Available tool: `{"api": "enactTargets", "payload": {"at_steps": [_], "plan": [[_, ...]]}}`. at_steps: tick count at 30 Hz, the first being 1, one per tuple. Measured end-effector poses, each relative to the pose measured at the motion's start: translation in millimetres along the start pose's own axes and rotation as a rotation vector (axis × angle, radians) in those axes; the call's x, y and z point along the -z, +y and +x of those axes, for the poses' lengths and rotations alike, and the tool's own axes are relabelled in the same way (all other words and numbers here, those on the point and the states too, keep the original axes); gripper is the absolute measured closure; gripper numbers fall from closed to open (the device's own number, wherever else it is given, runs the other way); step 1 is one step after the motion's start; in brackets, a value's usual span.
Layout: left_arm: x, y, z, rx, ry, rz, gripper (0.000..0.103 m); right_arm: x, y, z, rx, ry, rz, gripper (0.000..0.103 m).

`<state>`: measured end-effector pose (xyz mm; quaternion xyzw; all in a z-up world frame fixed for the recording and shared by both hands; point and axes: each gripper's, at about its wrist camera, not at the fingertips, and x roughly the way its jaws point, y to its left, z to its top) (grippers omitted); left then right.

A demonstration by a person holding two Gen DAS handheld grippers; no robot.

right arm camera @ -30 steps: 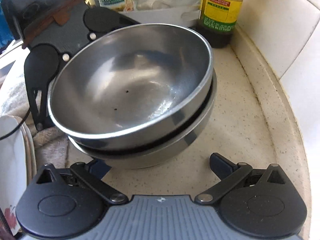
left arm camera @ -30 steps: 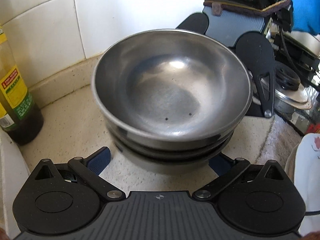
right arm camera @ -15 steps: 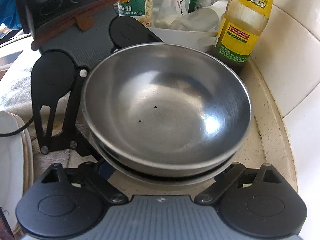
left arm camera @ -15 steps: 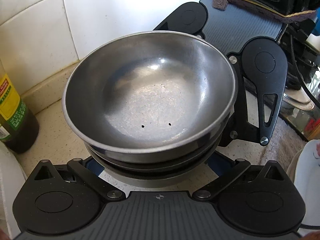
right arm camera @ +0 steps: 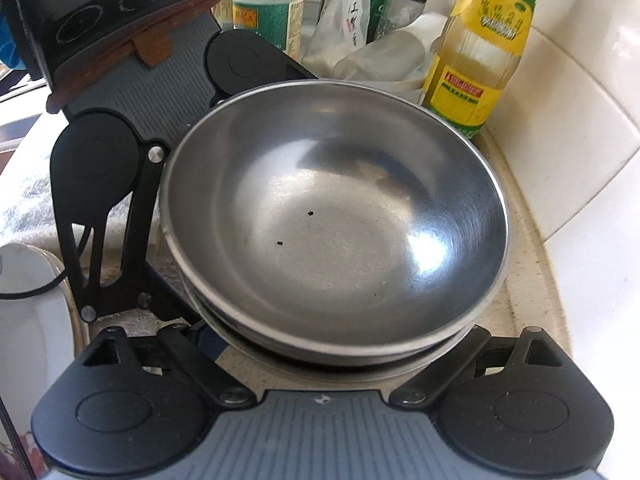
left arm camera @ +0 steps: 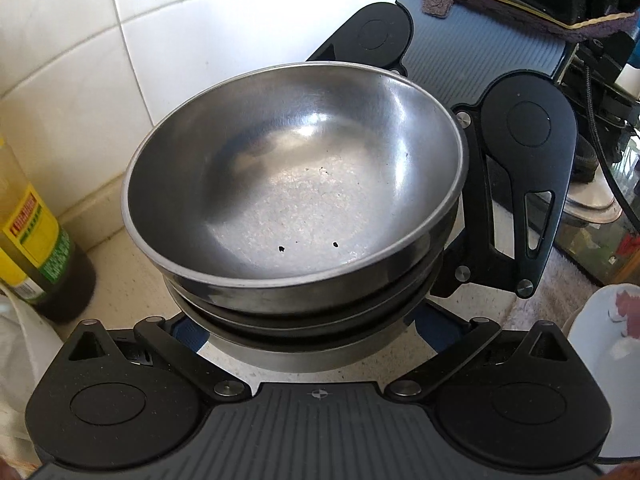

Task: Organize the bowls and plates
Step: 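Lift the steel bowl stack with both tools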

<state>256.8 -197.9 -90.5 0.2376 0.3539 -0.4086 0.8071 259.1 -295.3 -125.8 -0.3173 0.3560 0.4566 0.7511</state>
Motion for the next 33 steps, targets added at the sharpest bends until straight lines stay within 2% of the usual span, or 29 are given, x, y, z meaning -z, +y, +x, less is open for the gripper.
{"api": "enactTargets", "payload": {"at_steps": [11, 20, 30, 33], "plan": [[-8, -6, -11, -0.049, -0.037, 0.014, 0.000, -5, -1, -27, 0.076, -0.020, 0.026, 0.009], [-11, -18, -8, -0.073, -0.049, 0.034, 0.000, -3, -5, -35, 0.104, -0.030, 0.079, 0.009], [1, -35, 0, -0.099, -0.062, 0.056, 0.000, -2, -1, -48, 0.130, -0.046, 0.097, 0.009], [0, -40, -9, -0.104, -0.073, 0.065, 0.000, -2, 1, -54, 0.142, -0.057, 0.095, 0.009]]}}
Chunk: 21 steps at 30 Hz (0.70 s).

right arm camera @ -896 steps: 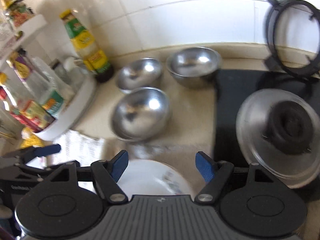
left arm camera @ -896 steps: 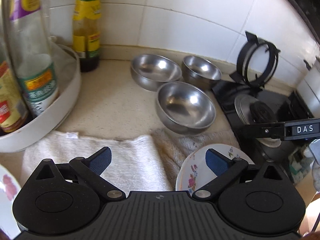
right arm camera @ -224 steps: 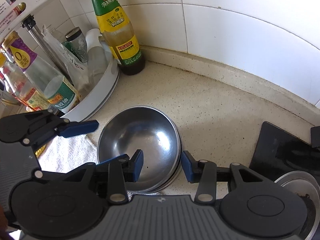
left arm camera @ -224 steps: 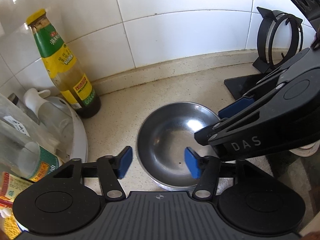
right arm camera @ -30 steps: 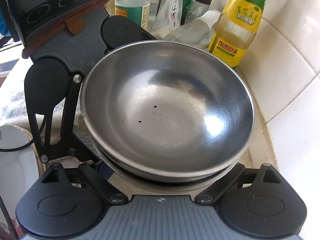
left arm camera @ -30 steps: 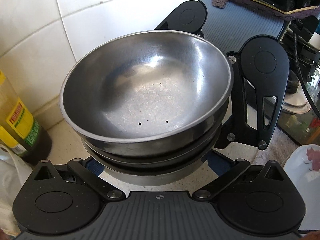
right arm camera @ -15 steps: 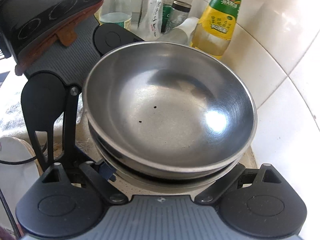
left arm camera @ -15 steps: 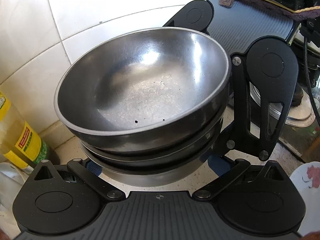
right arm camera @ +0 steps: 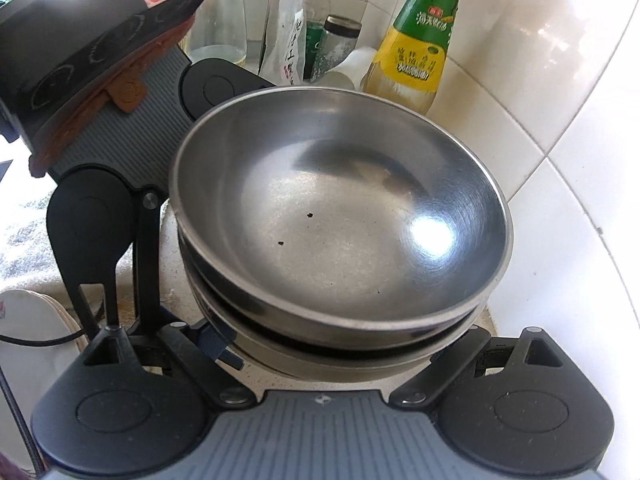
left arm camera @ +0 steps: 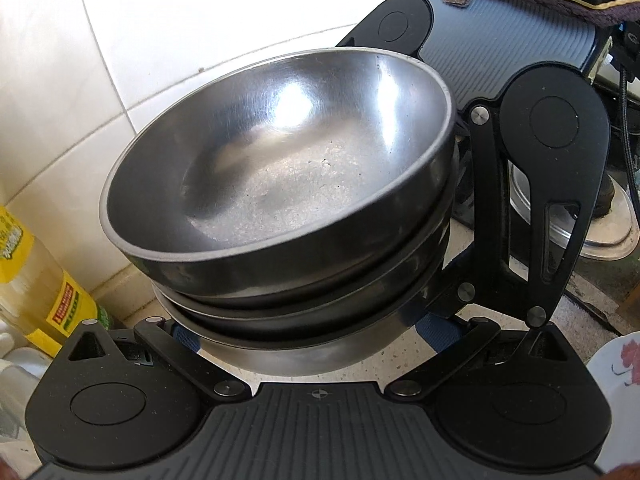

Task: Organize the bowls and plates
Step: 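Lift the steel bowl stack with both tools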

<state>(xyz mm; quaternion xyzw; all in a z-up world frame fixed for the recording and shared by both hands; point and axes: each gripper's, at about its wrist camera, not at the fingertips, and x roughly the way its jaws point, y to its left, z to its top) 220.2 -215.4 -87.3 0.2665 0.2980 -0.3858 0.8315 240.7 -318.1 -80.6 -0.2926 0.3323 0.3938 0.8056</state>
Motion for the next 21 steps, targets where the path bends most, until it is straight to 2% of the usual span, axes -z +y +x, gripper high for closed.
{"api": "enactTargets", "payload": {"at_steps": [8, 21], "plan": [[-6, -16, -25, -0.027, -0.014, 0.047, 0.000, -3, 7, -23, 0.042, -0.017, -0.005, 0.009], [-12, -66, -94, -0.091, -0.064, 0.100, 0.000, -9, 42, -94, 0.122, -0.053, -0.030, 0.009]]}}
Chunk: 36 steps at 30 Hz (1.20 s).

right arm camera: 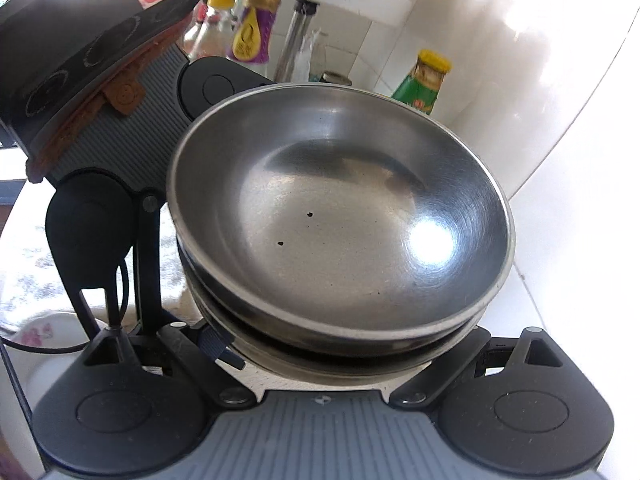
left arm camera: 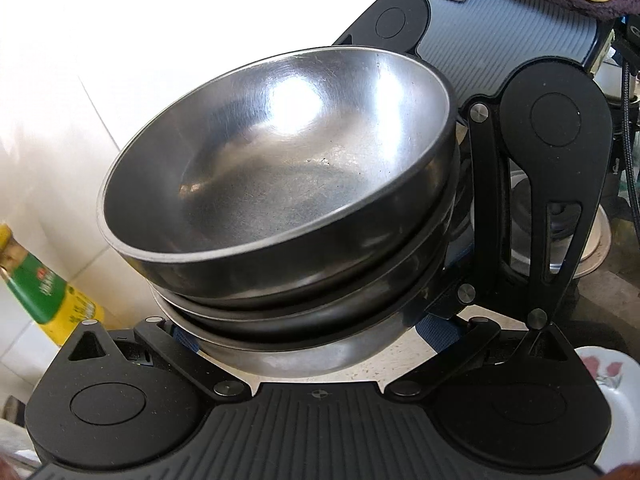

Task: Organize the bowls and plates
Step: 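Lift the steel bowl stack with both tools, then carry the bowl stack with both tools and lower it onto the pink-flower plates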

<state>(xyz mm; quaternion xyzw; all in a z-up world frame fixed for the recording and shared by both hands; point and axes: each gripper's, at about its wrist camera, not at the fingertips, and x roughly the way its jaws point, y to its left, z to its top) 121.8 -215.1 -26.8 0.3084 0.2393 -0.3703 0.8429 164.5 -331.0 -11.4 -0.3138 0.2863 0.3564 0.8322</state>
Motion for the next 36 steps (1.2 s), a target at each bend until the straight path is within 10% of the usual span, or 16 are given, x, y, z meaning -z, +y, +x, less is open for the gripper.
{"api": "enactTargets", "payload": {"at_steps": [36], "plan": [[73, -96, -112, 0.130, 0.001, 0.126, 0.000, 0, 150, -78, 0.069, 0.065, 0.178, 0.008]]}}
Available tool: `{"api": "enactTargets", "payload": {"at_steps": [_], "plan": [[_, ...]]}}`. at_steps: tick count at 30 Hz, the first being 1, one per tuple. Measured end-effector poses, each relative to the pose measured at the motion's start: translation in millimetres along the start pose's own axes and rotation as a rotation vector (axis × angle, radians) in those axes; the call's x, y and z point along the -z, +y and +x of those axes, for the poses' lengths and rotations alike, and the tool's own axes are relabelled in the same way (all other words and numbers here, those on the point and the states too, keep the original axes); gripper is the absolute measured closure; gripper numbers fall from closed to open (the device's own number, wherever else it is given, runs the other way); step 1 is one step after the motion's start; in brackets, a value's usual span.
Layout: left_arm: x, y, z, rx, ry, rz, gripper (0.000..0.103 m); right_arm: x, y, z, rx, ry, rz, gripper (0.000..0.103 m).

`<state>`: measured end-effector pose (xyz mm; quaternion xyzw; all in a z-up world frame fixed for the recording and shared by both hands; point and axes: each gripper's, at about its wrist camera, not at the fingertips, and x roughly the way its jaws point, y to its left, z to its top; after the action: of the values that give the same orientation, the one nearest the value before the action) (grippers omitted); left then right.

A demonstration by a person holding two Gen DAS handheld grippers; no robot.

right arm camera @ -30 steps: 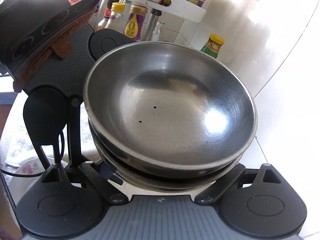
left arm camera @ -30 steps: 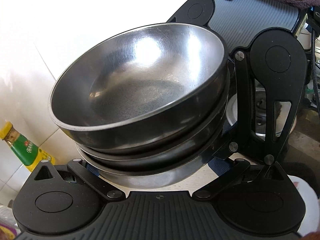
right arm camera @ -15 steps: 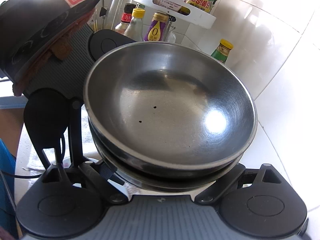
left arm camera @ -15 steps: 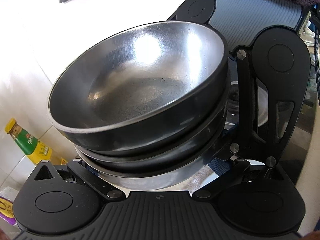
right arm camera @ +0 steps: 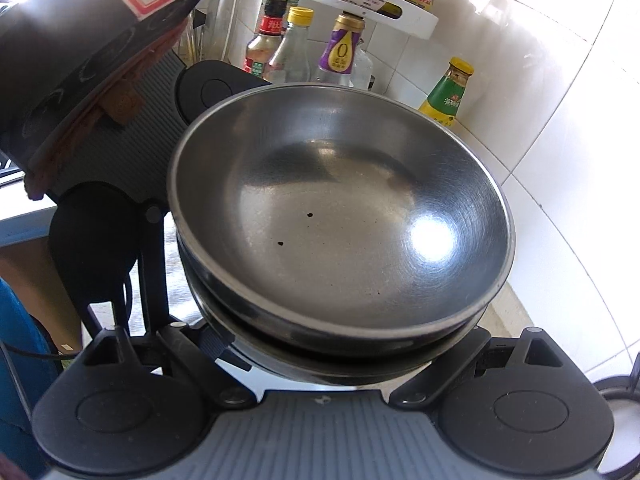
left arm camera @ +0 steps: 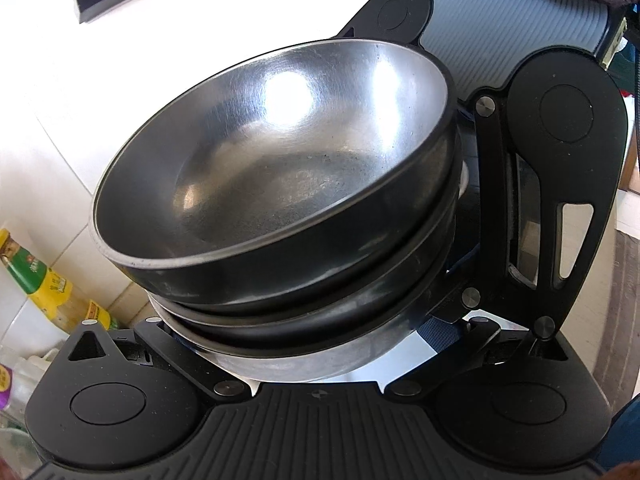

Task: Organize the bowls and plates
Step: 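Carry the bowl stack with both tools and lower it onto the pink-flower plates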

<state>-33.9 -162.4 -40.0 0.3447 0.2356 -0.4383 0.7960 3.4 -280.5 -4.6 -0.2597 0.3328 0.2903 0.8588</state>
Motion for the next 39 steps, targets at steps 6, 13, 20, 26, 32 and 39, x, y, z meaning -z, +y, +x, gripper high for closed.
{"api": "enactTargets", "payload": {"at_steps": [6, 13, 20, 26, 32, 39], "plan": [[12, -5, -6, 0.021, 0.006, 0.012, 0.000, 5, 22, -8, 0.005, 0.011, 0.023, 0.008], [23, 0, -2, 0.051, 0.033, 0.023, 0.000, 11, 35, -3, -0.016, 0.021, 0.066, 0.008], [14, 29, 22, 0.074, 0.051, 0.029, 0.000, 17, 39, 1, -0.018, 0.039, 0.094, 0.008], [9, 7, 19, 0.061, 0.051, 0.038, 0.000, 13, 34, 2, -0.006, 0.039, 0.100, 0.008], [1, 6, 24, 0.037, 0.052, 0.040, 0.000, 8, 19, 5, -0.014, 0.041, 0.136, 0.008], [0, 3, 33, 0.048, 0.068, 0.030, 0.000, 17, 6, 23, -0.039, 0.052, 0.183, 0.008]]}}
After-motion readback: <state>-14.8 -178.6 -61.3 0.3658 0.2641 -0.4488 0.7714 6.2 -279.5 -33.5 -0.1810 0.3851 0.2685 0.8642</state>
